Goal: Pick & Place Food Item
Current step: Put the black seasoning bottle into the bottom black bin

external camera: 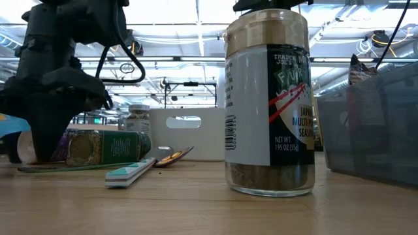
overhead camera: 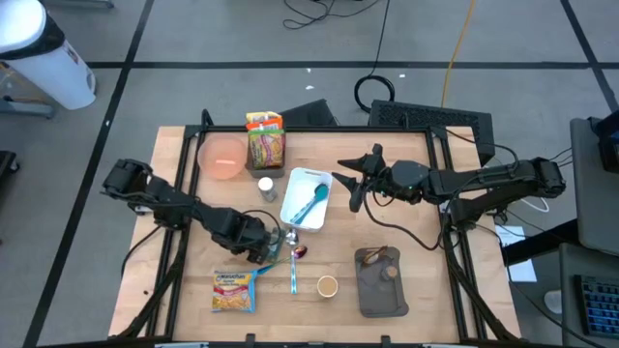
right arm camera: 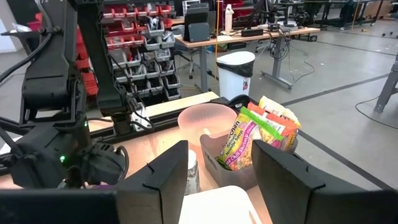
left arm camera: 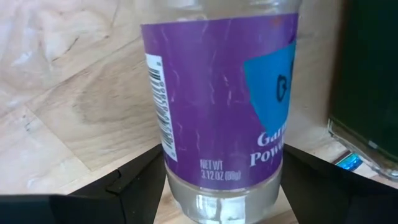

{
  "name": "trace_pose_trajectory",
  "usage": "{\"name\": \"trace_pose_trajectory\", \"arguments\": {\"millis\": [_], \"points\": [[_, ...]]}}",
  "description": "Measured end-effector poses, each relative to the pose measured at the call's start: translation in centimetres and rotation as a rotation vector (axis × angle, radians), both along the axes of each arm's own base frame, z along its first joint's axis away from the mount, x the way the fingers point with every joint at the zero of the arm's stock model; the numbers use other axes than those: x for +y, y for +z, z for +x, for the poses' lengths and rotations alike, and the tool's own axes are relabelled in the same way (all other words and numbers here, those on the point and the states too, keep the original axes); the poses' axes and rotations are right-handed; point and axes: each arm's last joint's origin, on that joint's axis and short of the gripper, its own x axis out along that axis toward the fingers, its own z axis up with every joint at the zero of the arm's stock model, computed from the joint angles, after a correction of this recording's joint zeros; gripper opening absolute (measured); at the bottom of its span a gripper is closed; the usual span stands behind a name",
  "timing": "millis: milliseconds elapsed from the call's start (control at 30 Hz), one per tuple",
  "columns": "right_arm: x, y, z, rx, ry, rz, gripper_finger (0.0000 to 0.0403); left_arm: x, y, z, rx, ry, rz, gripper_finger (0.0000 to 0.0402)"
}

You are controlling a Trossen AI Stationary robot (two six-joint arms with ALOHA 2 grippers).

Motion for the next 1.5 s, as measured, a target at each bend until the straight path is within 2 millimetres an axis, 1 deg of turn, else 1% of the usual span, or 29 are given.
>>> {"name": "trace_pose_trajectory", "arguments": {"millis": [133,500,600,800,833,1067,1200,1367,1500], "points": [[0.0,0.0,0.0,0.002,0.000,0.000,0.0169,0.4,0.0,-0.1,0.015,0.013,0.007,0.0296],[0.0,-0.1,0.0,0.012,0.000,-0.003,0.0169,0.7,-0.1,0.1,0.016,0.036,0.012,0.0295],[0.0,-0.1,0.0,0.012,0.000,-0.003,0.0169,0.7,-0.1,0.0,0.019,0.040,0.015,0.0279],[0.0,-0.1,0.0,0.015,0.001,-0.010,0.0169,0.7,-0.1,0.0,0.024,0.034,0.023,0.0210],[0.0,-0.1,0.0,0.015,0.001,-0.010,0.0169,0.7,-0.1,0.0,0.022,0.032,0.025,0.0206],[0.0,-0.1,0.0,0.014,0.001,-0.010,0.0169,0.7,-0.1,0.0,0.020,0.000,0.029,0.0206],[0.0,-0.1,0.0,0.015,0.001,-0.011,0.0169,0.8,-0.1,-0.4,0.054,-0.038,0.040,0.0206],[0.0,-0.1,0.0,0.014,0.001,-0.010,0.0169,1.5,0.8,-1.5,0.091,-0.066,0.087,0.0206],[0.0,-0.1,0.0,0.013,0.001,-0.010,0.0169,2.5,3.2,-2.6,0.032,-0.043,0.109,0.0206]]}}
